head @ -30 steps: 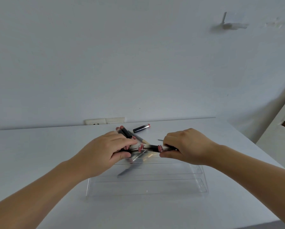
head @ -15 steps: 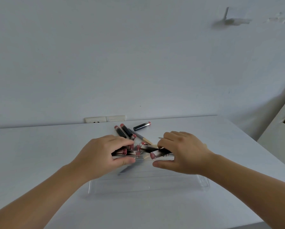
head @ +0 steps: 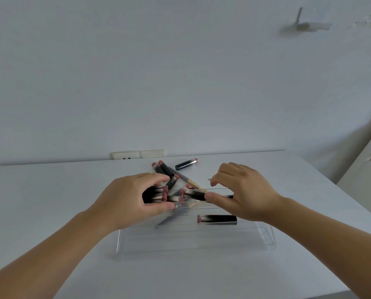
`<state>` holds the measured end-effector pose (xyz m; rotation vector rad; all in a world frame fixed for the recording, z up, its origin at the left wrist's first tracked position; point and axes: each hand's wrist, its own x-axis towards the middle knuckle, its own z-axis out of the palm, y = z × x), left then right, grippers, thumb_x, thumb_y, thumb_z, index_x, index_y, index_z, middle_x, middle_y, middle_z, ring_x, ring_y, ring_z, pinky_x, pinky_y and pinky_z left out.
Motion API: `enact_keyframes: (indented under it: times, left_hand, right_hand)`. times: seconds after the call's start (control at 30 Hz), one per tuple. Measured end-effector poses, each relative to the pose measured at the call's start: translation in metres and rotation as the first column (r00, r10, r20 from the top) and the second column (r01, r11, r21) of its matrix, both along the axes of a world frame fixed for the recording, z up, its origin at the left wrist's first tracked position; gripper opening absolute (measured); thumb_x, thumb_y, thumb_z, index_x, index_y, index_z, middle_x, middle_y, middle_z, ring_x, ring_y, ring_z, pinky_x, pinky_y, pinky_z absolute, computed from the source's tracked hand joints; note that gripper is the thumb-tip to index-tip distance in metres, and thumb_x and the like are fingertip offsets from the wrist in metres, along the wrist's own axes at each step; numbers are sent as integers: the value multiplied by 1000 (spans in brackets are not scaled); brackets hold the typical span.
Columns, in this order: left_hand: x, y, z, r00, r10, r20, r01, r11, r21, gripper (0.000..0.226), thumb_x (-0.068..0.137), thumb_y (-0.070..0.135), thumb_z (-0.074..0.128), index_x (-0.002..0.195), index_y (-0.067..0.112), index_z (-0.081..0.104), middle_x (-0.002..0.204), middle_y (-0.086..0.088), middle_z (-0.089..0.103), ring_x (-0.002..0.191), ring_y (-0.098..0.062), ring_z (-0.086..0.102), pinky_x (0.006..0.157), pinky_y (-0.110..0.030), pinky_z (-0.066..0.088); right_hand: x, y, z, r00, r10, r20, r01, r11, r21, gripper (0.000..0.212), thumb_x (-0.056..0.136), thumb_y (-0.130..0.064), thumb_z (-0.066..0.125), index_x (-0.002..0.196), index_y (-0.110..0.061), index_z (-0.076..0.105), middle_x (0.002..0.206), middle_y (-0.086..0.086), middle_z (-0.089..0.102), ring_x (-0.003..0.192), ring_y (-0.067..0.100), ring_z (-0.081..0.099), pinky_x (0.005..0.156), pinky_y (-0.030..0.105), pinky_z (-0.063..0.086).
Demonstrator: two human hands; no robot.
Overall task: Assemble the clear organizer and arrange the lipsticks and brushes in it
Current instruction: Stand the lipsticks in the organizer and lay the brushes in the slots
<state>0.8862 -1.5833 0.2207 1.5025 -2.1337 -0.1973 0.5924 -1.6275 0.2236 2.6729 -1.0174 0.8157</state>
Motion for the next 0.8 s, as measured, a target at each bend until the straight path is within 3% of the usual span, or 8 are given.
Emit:
enact_keyframes:
  times: [0.07, 0.23, 0.33, 0.47, 0.63, 0.7, 0.73, 0.8]
  left_hand:
    - [1, -1, 0, 1000, 2, -9, -2, 1000, 15, 71, 67, 87, 52, 127, 52, 60, 98, 47, 57, 94, 18, 56, 81, -10, 41]
    - [3, -2, 0, 998, 16, -64, -13, 999, 43, 55, 80, 81, 41, 121, 50, 61, 101, 43, 63, 82, 0, 65, 73, -25, 50]
    - [1, -4, 2, 996, 6, -85, 1, 997, 80, 57, 80, 78, 42, 124, 46, 63, 102, 43, 63, 80, -4, 68, 76, -32, 53]
    - [5, -14, 11, 986, 25, -166, -8, 995, 97, 54, 80, 78, 41, 118, 48, 65, 99, 40, 64, 86, 5, 65, 73, -24, 50]
    - [22, -37, 20, 960, 24, -280, 20, 988, 154, 57, 83, 84, 34, 111, 48, 68, 101, 25, 71, 87, 1, 69, 79, -31, 53]
    - [27, -59, 22, 968, 42, -247, -3, 988, 158, 54, 87, 77, 35, 108, 41, 69, 102, 17, 73, 89, -2, 69, 84, -37, 54]
    - [28, -73, 21, 982, 44, -184, -15, 988, 156, 45, 92, 69, 40, 113, 40, 68, 110, 14, 73, 99, -7, 68, 92, -38, 53]
    - [29, -101, 18, 996, -31, 80, 17, 985, 174, 38, 101, 47, 51, 137, 41, 56, 142, 12, 58, 129, -12, 53, 110, -36, 40]
  right_hand:
    - [0, -3, -1, 1000, -16, 6, 16, 1000, 20, 48, 95, -56, 46, 93, -17, 73, 84, -4, 63, 72, 17, 56, 63, 28, 41]
    - [6, -32, 15, 989, -146, -20, 147, 976, 162, 35, 96, -57, 41, 99, -33, 65, 90, -16, 55, 75, 0, 50, 63, 21, 39]
    - [17, -68, 27, 970, -211, -124, 242, 907, 344, 32, 96, -53, 49, 120, -36, 60, 111, -14, 57, 94, 4, 57, 82, 30, 49]
    - [38, -112, 25, 951, -113, -289, 260, 798, 543, 61, 92, -56, 58, 147, -36, 42, 152, -7, 42, 133, 17, 46, 110, 40, 38]
    - [59, -139, 4, 877, -22, -480, 324, 765, 557, 87, 83, -77, 53, 156, -40, 22, 164, -10, 22, 149, 20, 25, 119, 51, 25]
    - [64, -146, -2, 877, -12, -481, 313, 774, 551, 77, 90, -69, 50, 155, -39, 24, 163, -7, 26, 148, 21, 28, 118, 51, 27]
    - [66, -148, -3, 880, -10, -475, 302, 783, 543, 70, 93, -63, 51, 154, -37, 27, 162, -6, 30, 146, 22, 32, 117, 49, 29]
    - [69, -148, -5, 879, -6, -477, 283, 811, 512, 59, 97, -52, 52, 151, -34, 36, 155, -3, 39, 138, 23, 41, 112, 44, 35]
